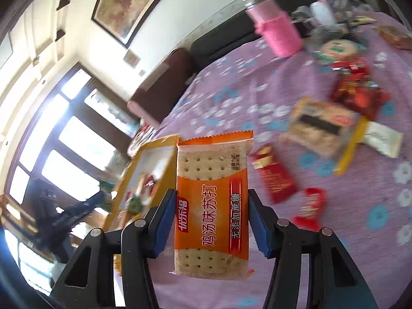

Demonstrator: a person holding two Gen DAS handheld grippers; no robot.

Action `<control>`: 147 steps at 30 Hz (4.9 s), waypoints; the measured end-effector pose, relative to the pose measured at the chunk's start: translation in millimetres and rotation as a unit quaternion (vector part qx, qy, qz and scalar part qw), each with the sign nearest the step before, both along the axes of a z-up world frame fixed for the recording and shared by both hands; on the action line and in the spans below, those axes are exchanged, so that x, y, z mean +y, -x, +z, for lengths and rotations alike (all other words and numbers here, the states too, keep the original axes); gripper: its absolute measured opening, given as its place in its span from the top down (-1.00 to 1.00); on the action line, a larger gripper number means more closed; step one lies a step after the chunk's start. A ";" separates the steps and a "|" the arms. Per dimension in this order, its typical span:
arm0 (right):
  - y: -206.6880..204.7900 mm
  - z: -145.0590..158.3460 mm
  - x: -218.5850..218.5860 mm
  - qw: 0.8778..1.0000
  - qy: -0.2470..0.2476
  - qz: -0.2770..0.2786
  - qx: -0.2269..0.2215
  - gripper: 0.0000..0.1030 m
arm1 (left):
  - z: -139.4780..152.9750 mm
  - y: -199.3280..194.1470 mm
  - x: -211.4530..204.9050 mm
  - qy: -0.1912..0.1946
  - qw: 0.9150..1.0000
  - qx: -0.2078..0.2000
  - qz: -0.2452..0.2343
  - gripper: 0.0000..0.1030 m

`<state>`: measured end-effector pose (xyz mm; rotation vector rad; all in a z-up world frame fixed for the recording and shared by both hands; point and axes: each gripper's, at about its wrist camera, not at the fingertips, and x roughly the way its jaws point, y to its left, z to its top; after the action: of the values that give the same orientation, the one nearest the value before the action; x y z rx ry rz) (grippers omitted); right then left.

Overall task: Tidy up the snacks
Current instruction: 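Carry the cracker pack to the tray while left tool grasps green-yellow packet, then release the cracker pack and green packet into the tray, then grasp the red chocolate bar with left tool while right tool grasps red candy, then carry the chocolate bar and red candy into the tray and release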

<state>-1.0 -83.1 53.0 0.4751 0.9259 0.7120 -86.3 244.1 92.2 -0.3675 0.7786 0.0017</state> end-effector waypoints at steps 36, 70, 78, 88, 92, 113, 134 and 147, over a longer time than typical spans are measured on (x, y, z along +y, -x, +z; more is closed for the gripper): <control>-10.0 4.6 263.3 0.974 0.214 0.066 -0.038 -0.11 | -17.9 83.2 90.3 0.041 0.992 -0.007 0.121 -0.41; 92.8 91.5 -36.4 0.924 0.242 -0.184 -0.234 -0.87 | 39.4 88.3 -74.3 0.000 0.997 -0.070 -0.009 -0.62; -3.3 5.6 -127.9 0.978 0.112 -0.174 0.006 -0.29 | 6.2 57.4 -96.3 0.022 0.998 -0.016 -0.056 -0.62; -29.9 -36.5 -40.0 0.981 0.168 -0.095 0.034 -0.24 | -10.4 42.2 -91.9 0.020 0.998 0.013 -0.056 -0.62; -19.6 -44.6 -27.2 0.975 0.193 -0.104 0.022 -0.10 | -15.4 29.8 -93.6 0.016 0.998 0.022 -0.065 -0.62; -19.7 -43.8 -93.4 0.983 0.084 -0.161 0.022 0.66 | -68.4 -132.3 -198.9 -0.054 0.986 0.118 -0.103 -0.62; -14.0 -33.9 -88.3 0.985 0.076 -0.153 -0.002 0.66 | -67.2 -141.7 -212.7 -0.145 0.976 0.081 -0.141 0.52; -6.2 -26.5 -77.2 0.991 0.041 -0.120 -0.036 0.66 | -0.6 -56.9 -116.2 -0.079 0.994 0.024 -0.071 0.51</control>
<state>5.3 -160.3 26.4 0.4759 0.8100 0.4685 -29.4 128.0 91.7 -0.1625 0.8443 -0.0608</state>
